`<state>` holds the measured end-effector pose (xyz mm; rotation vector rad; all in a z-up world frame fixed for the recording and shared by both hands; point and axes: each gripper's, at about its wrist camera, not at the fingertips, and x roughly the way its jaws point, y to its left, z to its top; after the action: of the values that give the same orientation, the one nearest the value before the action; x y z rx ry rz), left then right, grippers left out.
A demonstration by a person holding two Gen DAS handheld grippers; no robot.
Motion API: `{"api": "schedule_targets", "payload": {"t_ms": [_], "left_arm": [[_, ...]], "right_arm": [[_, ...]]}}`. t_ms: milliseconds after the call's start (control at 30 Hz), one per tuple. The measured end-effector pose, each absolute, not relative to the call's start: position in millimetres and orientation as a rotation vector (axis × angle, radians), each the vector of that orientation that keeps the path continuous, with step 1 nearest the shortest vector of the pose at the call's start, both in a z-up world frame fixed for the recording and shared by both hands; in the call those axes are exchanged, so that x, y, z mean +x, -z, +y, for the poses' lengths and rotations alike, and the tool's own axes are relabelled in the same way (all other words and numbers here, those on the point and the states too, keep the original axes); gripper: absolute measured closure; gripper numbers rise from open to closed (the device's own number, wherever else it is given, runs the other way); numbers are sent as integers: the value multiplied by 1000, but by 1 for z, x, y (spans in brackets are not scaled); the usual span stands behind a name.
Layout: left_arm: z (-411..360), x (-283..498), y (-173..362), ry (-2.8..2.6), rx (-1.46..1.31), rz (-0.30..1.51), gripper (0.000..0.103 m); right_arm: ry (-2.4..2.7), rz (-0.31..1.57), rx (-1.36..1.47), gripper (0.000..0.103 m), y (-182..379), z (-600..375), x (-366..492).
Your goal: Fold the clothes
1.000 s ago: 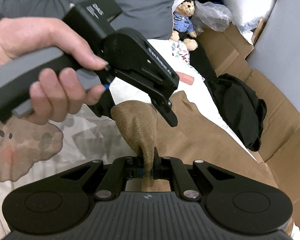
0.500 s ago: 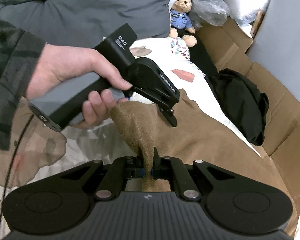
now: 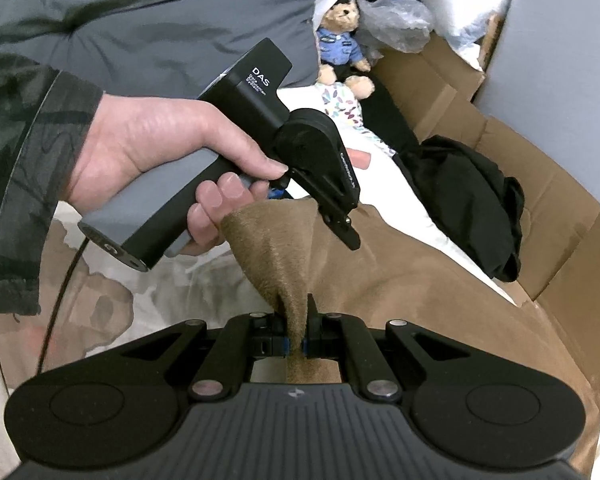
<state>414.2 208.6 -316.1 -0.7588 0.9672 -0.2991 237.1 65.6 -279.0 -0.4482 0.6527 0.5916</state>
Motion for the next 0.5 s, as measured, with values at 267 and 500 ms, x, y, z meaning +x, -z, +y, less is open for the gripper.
{"api": "schedule_targets", "payload": {"t_ms": [267, 500], "left_arm": [[172, 433, 287, 331, -683, 969, 94], [121, 444, 274, 373, -617, 983, 94]], "right_arm": [[-541, 648, -309, 97, 265, 29, 243], [-485, 647, -205, 97, 261, -13, 245]]}}
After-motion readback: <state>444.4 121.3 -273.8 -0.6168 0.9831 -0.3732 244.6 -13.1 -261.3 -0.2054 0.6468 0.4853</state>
